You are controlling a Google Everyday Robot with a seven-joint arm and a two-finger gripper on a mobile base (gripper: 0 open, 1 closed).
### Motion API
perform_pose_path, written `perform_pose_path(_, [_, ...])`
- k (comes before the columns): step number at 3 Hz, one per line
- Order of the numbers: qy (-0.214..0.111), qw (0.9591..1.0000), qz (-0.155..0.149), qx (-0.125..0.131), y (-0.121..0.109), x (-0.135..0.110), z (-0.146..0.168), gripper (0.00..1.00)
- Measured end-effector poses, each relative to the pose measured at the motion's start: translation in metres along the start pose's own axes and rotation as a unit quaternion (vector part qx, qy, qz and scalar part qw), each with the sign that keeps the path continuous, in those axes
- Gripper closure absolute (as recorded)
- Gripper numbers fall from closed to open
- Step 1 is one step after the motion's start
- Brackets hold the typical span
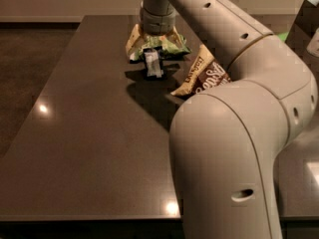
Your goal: Move rxbar blueberry near green jalapeno chip bag
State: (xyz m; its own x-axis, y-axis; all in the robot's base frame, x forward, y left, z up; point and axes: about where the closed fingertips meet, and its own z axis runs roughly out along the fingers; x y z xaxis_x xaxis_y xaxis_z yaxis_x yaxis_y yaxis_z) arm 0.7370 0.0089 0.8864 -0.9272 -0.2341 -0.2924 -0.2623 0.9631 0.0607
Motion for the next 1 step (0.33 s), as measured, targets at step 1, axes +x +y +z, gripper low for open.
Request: perform_pose_path(1, [0.0,1.0,0.0,0.0,0.0,0.0,0.0,0.0])
